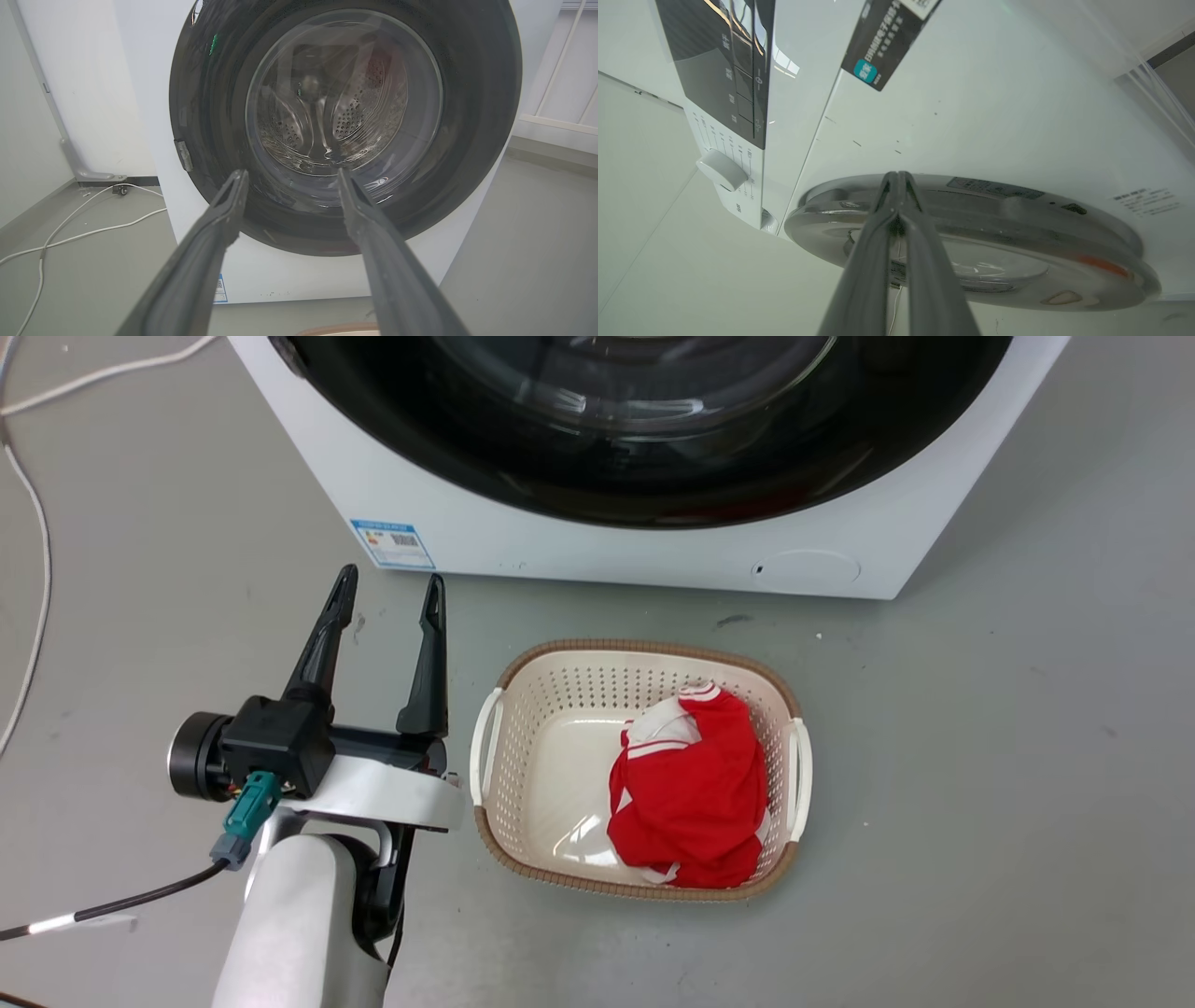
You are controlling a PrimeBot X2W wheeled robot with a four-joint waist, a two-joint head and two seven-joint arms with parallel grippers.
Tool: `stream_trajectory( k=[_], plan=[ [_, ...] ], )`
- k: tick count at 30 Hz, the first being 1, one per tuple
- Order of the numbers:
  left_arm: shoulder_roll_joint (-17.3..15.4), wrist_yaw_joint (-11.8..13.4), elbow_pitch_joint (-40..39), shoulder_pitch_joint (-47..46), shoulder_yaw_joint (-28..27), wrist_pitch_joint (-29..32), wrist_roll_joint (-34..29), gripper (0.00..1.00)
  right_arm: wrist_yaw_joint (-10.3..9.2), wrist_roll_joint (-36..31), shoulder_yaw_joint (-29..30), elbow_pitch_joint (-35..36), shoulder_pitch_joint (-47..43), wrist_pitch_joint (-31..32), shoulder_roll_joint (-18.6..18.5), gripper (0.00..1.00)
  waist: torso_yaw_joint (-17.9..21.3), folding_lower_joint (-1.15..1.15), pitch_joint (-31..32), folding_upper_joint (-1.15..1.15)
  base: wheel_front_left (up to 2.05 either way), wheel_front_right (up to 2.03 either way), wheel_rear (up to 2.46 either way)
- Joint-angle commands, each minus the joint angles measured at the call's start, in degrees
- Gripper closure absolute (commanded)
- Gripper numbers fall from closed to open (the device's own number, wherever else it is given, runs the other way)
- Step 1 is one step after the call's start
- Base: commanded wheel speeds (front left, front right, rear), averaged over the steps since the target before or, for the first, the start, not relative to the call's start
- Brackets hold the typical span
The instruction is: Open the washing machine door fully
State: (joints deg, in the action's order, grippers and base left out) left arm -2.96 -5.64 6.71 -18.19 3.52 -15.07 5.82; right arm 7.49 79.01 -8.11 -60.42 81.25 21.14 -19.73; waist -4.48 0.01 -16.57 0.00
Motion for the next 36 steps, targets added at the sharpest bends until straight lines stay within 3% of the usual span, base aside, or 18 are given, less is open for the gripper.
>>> stream_trajectory(
  k=[1,6,23,36],
  plan=[
    [0.09,0.17,-0.40,-0.92,0.29,-0.15,0.17,0.00,0.00,-0.75,-0.91,-1.52,1.81,1.89,0.52,1.00,-0.76,-0.01,-1.54,0.00,0.00,0.00,0.00],
    [0.09,0.67,-0.71,-2.44,0.78,-0.15,0.21,0.00,0.00,-3.93,-3.83,-5.16,6.20,5.90,1.04,1.00,-1.54,-0.01,-3.66,0.00,0.00,0.00,0.00],
    [0.09,1.18,-2.14,-4.99,2.22,-0.15,1.06,0.00,-0.01,-8.43,-5.96,-11.86,13.49,6.88,2.20,1.00,-3.02,-0.01,-9.73,0.00,0.00,0.00,0.00],
    [0.10,2.00,-1.62,-5.87,2.64,-0.15,1.69,0.00,0.00,-6.01,-5.97,-9.99,11.44,20.12,2.79,1.00,-2.55,-0.01,-9.72,0.00,0.00,0.00,0.00]
  ],
)
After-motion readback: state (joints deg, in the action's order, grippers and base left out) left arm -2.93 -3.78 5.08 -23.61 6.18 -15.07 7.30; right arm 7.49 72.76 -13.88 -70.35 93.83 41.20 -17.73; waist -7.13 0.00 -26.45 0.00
